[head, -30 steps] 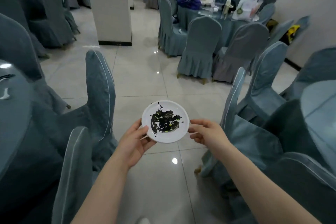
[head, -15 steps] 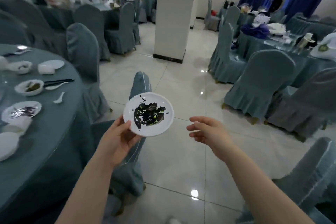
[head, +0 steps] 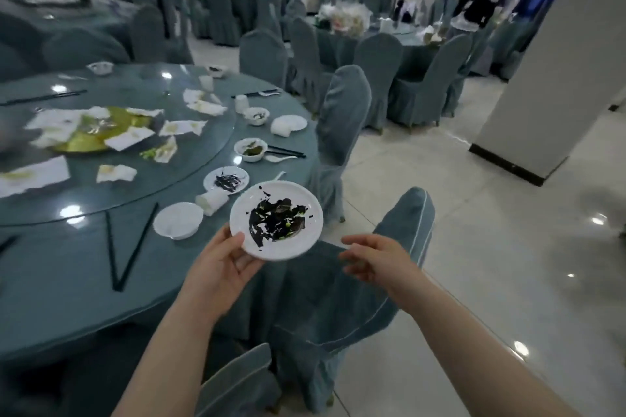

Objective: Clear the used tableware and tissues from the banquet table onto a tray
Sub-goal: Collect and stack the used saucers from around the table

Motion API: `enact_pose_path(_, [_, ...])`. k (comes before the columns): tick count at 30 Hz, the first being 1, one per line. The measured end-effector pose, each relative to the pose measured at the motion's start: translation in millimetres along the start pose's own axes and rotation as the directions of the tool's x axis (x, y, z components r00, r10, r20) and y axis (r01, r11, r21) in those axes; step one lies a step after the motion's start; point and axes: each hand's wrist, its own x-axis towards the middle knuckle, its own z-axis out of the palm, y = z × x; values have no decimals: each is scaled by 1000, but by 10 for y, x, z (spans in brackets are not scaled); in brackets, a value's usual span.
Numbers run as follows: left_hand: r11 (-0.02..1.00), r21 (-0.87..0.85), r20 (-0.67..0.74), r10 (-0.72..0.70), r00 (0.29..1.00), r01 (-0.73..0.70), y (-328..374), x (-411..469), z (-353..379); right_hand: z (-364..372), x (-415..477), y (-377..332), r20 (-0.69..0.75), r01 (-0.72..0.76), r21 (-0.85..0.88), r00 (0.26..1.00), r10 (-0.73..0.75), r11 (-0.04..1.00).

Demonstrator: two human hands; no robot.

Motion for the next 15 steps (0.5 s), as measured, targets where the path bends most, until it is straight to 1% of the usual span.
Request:
enact_pose_path(3, [997,-30,-66,68,995,-70,221,106,-205,287,354,-118,97,33,-40,995,-29,999])
enact_pose_path(7, [995,-7,-157,99,983,-102,511,277,-497,617,747,-286,105,29,-21,994,-27,999])
enact_pose_path(11, [992,5,-189,128,974,-129,776,402,-763,882,1100,-342,133,36,-24,991,-33,999])
enact_pose_path(15, [986,-13,-257,155,954,-164,973,477,-986,1115,1449,-332,124,-19,8,992,18,1000])
